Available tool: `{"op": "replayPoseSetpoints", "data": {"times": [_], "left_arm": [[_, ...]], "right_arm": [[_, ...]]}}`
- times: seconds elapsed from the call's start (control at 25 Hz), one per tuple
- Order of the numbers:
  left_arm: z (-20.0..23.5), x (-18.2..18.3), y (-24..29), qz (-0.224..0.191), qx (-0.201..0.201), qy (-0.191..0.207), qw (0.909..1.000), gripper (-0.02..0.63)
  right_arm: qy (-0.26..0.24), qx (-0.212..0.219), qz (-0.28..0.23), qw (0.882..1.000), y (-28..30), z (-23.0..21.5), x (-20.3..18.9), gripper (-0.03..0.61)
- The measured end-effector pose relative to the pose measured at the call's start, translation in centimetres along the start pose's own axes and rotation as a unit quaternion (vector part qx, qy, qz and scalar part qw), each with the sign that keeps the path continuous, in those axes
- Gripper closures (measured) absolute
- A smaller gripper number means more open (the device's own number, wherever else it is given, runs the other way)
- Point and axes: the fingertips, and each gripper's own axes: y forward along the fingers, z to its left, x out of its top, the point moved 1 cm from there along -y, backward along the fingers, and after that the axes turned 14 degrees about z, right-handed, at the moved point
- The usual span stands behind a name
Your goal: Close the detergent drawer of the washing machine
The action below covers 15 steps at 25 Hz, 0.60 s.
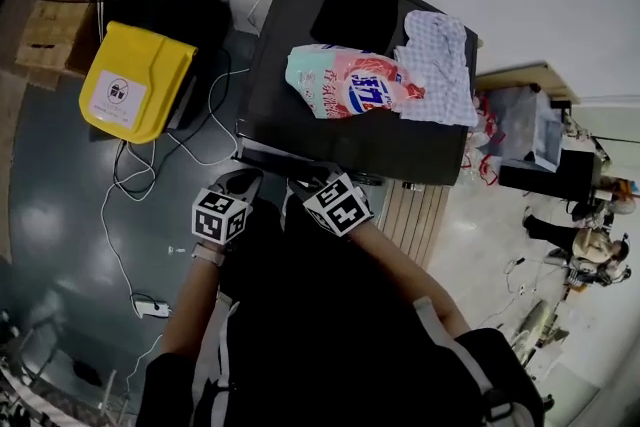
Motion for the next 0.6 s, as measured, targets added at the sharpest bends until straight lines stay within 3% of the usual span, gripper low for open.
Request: {"op": "replayPoseSetpoints", "data": {"times": [0.28,0.6], "left_arm": [[0.9,0.4,-1.3,0.017,-0.029,0.045,0.9984,0.603],[1.2,0.5,-1.8,0.033,-0.05,0.075,0.9954,0.603]], "right_arm": [[0.073,-0.089,-0.036,0.993,-1.0,0.1,-0.6,0.423],[0.171,-0.163,-0.095,0.967,-2.4,0.9,-2.1,0.489]]}}
